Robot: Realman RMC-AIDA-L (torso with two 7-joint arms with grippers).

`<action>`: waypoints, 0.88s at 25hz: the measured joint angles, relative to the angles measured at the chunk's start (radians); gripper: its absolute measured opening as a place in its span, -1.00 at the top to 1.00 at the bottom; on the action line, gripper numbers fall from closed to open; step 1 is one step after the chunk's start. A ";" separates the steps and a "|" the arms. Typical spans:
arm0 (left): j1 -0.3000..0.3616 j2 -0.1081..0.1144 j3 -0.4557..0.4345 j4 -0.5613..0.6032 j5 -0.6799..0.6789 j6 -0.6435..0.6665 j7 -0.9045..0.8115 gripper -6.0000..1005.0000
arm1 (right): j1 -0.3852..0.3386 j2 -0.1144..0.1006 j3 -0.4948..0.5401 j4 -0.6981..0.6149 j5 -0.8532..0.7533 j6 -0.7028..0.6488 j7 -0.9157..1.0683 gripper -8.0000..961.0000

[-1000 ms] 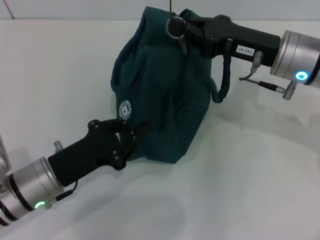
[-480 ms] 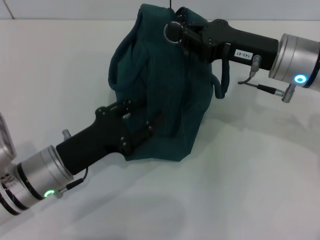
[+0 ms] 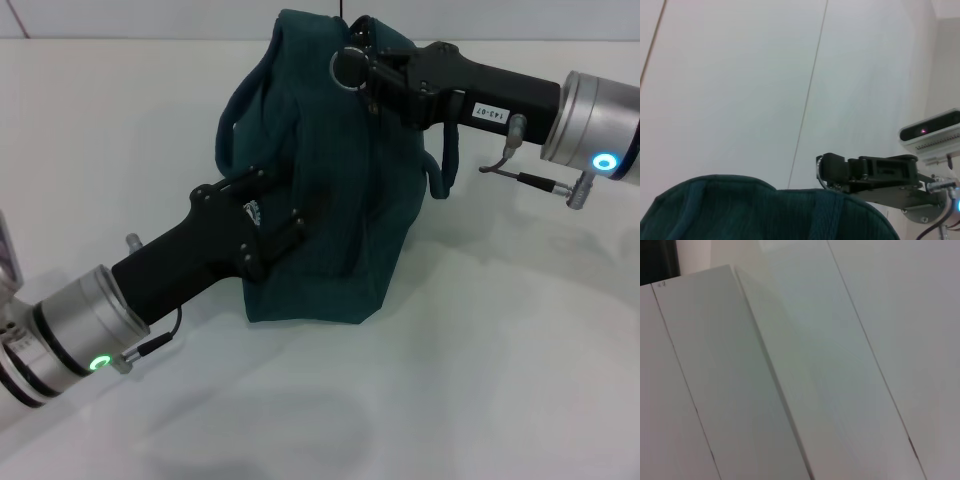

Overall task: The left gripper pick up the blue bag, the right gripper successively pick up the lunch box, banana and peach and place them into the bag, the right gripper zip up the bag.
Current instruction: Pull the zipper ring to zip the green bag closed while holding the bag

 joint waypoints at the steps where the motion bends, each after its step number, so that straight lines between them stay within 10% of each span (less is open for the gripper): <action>1: -0.004 0.000 0.001 0.000 -0.001 -0.003 -0.001 -0.06 | 0.000 0.000 0.000 0.000 0.000 -0.001 0.000 0.90; 9: -0.013 0.000 0.005 -0.001 0.021 -0.032 0.008 0.17 | -0.002 0.000 0.000 0.000 0.000 -0.001 0.000 0.89; 12: -0.013 0.000 0.006 -0.002 0.022 -0.048 0.008 0.65 | -0.001 0.000 0.000 0.000 0.000 0.001 0.000 0.89; 22: -0.012 0.000 0.048 -0.013 0.022 -0.066 0.008 0.79 | 0.002 0.000 0.009 0.015 0.005 0.037 -0.001 0.89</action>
